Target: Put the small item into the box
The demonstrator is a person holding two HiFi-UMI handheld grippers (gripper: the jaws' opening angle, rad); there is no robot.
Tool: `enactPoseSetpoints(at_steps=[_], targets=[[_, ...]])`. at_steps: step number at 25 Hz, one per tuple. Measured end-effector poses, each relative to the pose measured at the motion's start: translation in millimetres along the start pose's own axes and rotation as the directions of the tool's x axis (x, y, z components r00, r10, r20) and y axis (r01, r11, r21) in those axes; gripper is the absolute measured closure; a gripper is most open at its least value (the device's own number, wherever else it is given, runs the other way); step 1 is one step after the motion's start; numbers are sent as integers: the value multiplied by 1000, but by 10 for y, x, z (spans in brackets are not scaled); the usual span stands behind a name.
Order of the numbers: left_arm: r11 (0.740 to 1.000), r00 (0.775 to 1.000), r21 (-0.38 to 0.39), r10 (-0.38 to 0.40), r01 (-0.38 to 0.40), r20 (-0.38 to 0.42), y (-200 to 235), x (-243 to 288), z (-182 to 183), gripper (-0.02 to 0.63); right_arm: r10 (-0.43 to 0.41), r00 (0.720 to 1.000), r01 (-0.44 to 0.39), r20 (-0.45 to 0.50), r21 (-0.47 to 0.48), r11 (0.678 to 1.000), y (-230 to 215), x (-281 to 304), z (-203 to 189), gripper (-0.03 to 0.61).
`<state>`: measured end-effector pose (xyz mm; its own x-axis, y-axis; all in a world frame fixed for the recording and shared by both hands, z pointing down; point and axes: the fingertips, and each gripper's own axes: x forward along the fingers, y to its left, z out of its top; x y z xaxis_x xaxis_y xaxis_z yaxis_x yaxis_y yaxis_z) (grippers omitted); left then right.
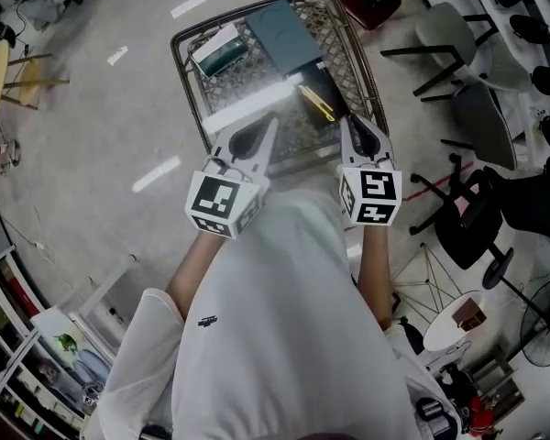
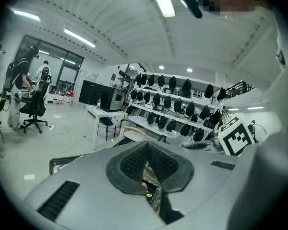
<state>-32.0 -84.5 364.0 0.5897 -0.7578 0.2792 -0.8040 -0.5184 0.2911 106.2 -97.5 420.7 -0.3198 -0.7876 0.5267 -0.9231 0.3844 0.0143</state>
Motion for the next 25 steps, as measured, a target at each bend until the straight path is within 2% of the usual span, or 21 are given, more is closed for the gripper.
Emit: enactPoseSetpoints(at_steps=[7, 16, 25], targets=[[1000, 998, 0, 15, -15, 55, -16, -292, 167, 612, -49, 982, 31, 184, 99, 995, 53, -479, 346, 558], [999, 995, 10, 51, -52, 88, 23, -610, 218, 612, -75, 941, 58, 329, 62, 996, 252, -927, 674, 560], [998, 990, 20, 63, -66, 123, 49, -755, 339, 611, -74, 928, 69, 366, 28, 997, 343, -1005, 739, 563]])
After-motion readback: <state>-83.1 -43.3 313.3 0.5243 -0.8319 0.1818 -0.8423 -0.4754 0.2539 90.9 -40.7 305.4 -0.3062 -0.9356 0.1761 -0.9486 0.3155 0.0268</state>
